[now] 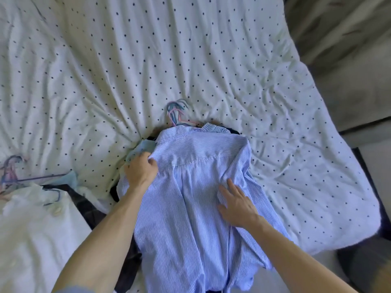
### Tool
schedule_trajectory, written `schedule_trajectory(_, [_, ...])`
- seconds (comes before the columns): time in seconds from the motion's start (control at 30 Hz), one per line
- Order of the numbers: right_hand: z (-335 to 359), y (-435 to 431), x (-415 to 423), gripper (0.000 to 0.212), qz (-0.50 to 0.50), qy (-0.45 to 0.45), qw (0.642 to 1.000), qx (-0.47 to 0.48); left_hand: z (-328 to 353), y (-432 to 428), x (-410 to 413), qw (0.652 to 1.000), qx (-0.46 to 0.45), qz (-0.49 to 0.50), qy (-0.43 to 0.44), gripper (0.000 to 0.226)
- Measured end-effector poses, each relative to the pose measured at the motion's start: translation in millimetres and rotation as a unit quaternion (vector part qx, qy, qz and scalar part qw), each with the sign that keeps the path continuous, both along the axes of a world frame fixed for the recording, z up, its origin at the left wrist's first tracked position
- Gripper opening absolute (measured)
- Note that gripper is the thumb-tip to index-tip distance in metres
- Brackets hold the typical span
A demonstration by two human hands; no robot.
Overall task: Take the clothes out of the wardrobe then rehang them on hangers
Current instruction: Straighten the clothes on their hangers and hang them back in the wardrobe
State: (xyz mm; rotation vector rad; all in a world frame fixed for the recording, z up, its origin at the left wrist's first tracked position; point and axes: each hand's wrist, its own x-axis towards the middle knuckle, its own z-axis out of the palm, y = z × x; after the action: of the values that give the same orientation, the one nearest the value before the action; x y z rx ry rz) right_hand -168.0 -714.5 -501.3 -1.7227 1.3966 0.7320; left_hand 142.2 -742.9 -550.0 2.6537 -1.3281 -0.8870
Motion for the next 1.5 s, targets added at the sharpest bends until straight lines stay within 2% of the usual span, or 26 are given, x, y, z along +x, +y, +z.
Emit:
schedule_trajectory(0.1, [23, -2, 5, 0.067, -0.060, -0.015, 0.998, 0.007, 23, 16, -5, 0.985, -0.031, 0.103, 0.135, 0.016])
schedule_trajectory(0.23, [61, 5, 21, 0.057, -0.161, -0.060, 0.985, -0.015, 66, 50, -26, 0.970, -0.063, 0.116, 0.206, 0.006])
schedule_trajectory(0.3, [82, 15, 28, 0.050, -0.240, -0.115, 0.963, -0.027, 88, 74, -44, 0.961, -0.075, 0.121, 0.236, 0.012])
schedule_trajectory(0.4, [115, 36, 35, 0.045, -0.364, -0.205, 0.906, -0.066, 124, 112, -85, 0.954, -0.086, 0.083, 0.275, 0.014])
schedule_trajectory(0.57, [161, 76, 8, 0.022, -0.564, -0.299, 0.759, -0.129, 183, 159, -148, 0.949, -0.105, 0.026, 0.297, 0.025])
schedule_trajectory(0.63, [174, 93, -20, 0.016, -0.599, -0.335, 0.716, -0.131, 204, 170, -169, 0.953, -0.118, -0.023, 0.278, 0.022])
schedule_trajectory(0.7, [188, 107, -50, 0.019, -0.603, -0.368, 0.695, -0.132, 222, 176, -190, 0.949, -0.125, -0.089, 0.276, 0.015])
schedule_trajectory(0.77, [208, 131, -90, 0.024, -0.604, -0.390, 0.678, -0.153, 243, 182, -217, 0.936, -0.092, -0.191, 0.283, 0.013])
schedule_trajectory(0.83, [229, 163, -136, 0.023, -0.603, -0.393, 0.668, -0.187, 268, 185, -248, 0.903, -0.023, -0.307, 0.300, 0.024])
schedule_trajectory(0.9, [252, 201, -186, 0.019, -0.595, -0.388, 0.664, -0.232, 298, 190, -285, 0.862, 0.024, -0.384, 0.330, 0.023])
schedule_trajectory(1.0, [286, 273, -261, 0.008, -0.585, -0.351, 0.665, -0.303, 343, 200, -350, 0.832, -0.011, -0.453, 0.320, 0.014])
schedule_trajectory(1.07, [309, 329, -306, 0.007, -0.570, -0.320, 0.672, -0.348, 373, 209, -398, 0.821, -0.094, -0.483, 0.288, 0.024])
schedule_trajectory(1.13, [333, 384, -340, 0.008, -0.553, -0.295, 0.682, -0.377, 407, 223, -446, 0.776, -0.211, -0.537, 0.254, 0.041])
schedule_trajectory(1.23, [369, 463, -375, 0.005, -0.545, -0.281, 0.677, -0.407, 451, 259, -518, 0.651, -0.311, -0.660, 0.208, 0.059])
schedule_trajectory(1.37, [409, 548, -400, 0.014, -0.556, -0.194, 0.657, -0.472, 485, 329, -606, 0.440, -0.358, -0.809, 0.153, 0.051])
schedule_trajectory(1.5, [427, 617, -412, 0.003, -0.613, -0.128, 0.605, -0.491, 497, 407, -677, 0.301, -0.344, -0.865, 0.206, 0.034])
